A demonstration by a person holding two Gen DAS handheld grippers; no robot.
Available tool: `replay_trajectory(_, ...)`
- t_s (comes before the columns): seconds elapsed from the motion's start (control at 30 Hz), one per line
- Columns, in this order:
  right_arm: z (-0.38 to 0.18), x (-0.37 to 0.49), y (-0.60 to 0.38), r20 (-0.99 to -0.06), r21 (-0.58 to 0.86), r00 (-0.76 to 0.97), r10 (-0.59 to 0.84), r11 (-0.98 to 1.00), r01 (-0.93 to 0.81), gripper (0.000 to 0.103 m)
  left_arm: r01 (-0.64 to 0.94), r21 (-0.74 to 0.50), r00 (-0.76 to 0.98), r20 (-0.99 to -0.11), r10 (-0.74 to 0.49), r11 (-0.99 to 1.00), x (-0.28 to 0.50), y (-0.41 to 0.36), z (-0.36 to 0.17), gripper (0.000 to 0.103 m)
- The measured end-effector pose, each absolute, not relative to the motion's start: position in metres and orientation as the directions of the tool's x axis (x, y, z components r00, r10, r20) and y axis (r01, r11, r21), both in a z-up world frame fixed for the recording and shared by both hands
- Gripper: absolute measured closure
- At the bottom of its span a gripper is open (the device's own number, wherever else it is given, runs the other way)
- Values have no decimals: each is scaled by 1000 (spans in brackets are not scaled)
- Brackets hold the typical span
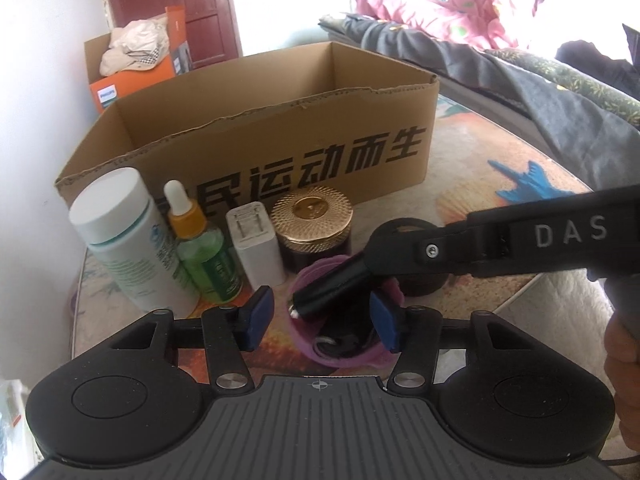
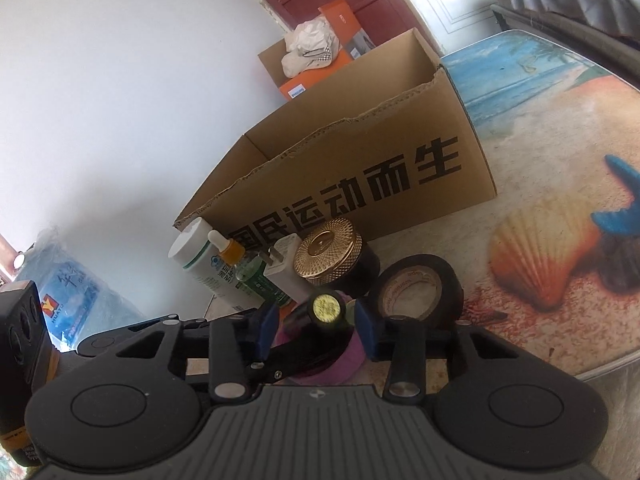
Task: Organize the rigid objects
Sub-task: 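Lower the right gripper onto the black gold-capped tube in the pink bowl and close, then carry the black tube with the right gripper into the cardboard box and release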
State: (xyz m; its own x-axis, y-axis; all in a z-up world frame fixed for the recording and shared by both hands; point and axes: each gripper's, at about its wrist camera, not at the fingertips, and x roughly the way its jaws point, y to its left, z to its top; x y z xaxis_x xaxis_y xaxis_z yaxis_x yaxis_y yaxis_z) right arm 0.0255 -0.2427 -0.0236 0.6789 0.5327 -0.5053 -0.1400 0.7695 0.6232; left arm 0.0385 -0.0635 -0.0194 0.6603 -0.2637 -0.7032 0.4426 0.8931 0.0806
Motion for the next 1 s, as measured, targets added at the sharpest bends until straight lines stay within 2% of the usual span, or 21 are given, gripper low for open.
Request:
replay_trajectory(0.13, -24, 28, -244, -493, 633, 678, 545, 759, -150, 68, 464, 86, 658, -700, -278, 882, 37, -67, -20, 56)
replay_trajectory(0.47, -15, 37, -235, -441, 645, 665, 603, 728, -233, 68, 463, 111, 678, -684, -270, 879, 39, -70, -19, 66)
replay_trajectory(0.63, -9, 43, -228, -412, 655, 651, 638, 704, -276, 68, 441, 92, 688, -673, -271, 893, 40, -64, -17, 77)
replay_trajectory(1.0, 3, 48, -204, -443, 553, 646, 621, 757, -348, 69, 416, 63, 723, -628, -287, 907, 41, -54, -16, 82)
